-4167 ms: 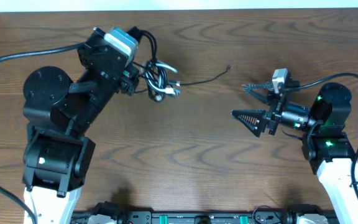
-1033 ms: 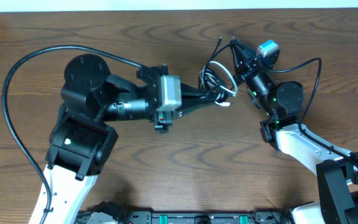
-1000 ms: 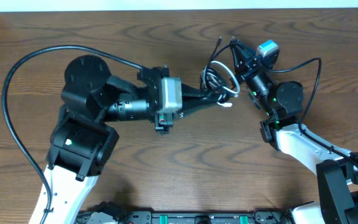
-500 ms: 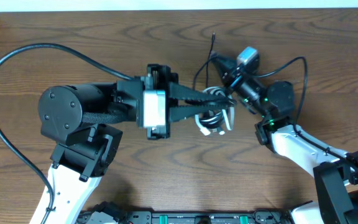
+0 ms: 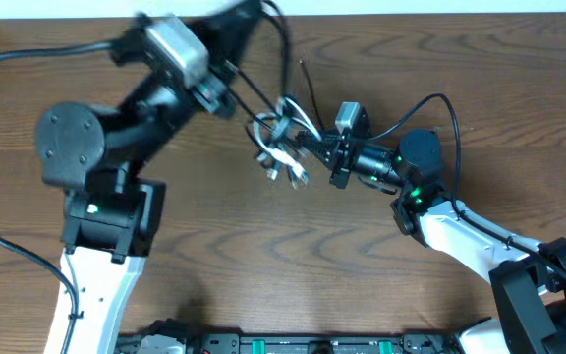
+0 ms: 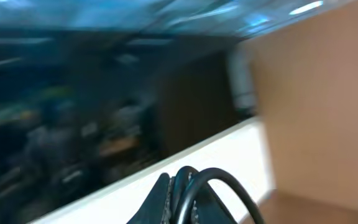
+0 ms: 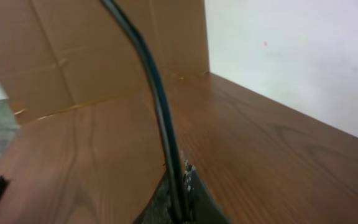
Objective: Untangle cables
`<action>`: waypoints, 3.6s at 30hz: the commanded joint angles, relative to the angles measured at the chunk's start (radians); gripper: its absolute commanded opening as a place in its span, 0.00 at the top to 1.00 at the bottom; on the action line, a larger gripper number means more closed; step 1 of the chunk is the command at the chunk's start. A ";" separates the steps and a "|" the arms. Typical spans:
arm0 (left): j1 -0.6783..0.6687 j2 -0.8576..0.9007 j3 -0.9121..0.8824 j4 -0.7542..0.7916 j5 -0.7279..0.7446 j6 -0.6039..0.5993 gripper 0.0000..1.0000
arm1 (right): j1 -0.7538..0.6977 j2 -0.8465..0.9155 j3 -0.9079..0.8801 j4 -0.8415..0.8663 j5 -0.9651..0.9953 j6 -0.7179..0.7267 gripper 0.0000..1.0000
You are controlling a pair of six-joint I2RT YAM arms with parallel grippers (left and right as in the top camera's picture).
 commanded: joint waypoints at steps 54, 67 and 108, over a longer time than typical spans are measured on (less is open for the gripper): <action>0.434 0.092 0.018 -0.695 -1.056 0.136 0.93 | -0.517 -0.013 0.007 0.551 -0.263 0.556 0.98; 0.434 0.092 0.018 -0.657 -0.503 0.062 0.93 | -0.531 -0.013 0.007 0.459 -0.280 0.558 0.26; 0.306 0.092 0.018 -0.540 0.663 0.063 0.92 | -0.066 -0.013 0.007 0.152 -0.257 -0.052 0.01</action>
